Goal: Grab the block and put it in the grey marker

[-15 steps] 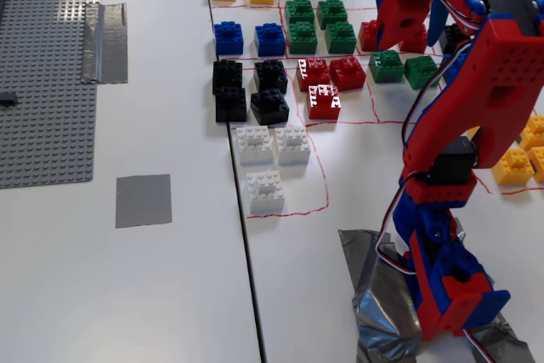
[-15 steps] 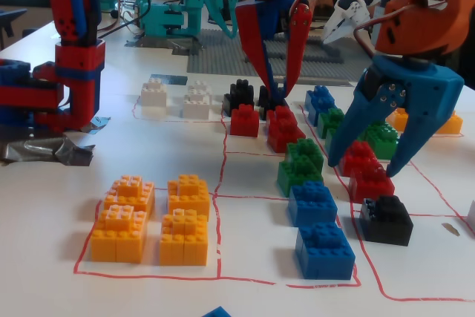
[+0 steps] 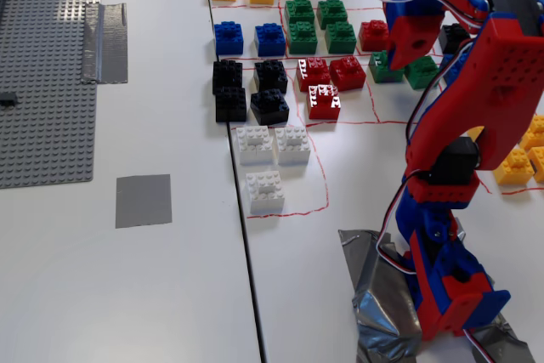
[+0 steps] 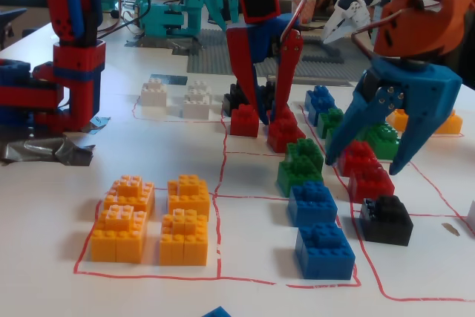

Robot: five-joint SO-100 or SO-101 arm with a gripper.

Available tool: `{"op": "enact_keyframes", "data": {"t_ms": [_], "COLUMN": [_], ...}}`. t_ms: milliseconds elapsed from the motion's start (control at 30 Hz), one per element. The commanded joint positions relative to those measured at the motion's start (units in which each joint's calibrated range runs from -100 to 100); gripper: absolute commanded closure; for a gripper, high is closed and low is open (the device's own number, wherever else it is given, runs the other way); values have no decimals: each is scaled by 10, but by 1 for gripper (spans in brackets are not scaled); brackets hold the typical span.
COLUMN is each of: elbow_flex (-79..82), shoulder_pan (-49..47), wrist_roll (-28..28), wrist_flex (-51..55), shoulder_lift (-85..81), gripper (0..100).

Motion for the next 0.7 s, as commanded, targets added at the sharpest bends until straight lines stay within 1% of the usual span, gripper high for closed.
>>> {"op": "enact_keyframes", "data": {"t_ms": [0,67,200,267,333,433,667], "elbow_flex": [-31,-34,-57,-59,-60,-61,-82], "shoulder_pan": [2,7,35,51,63,70,132], "wrist_roll": [3,17,14,22,42,99,126], "wrist_flex": [-14,-8,32,52,82,142,283], "shoulder_lift": [-32,-34,-63,-91,-122,-168,-211], "gripper": [100,100,100,100,100,100,100]}}
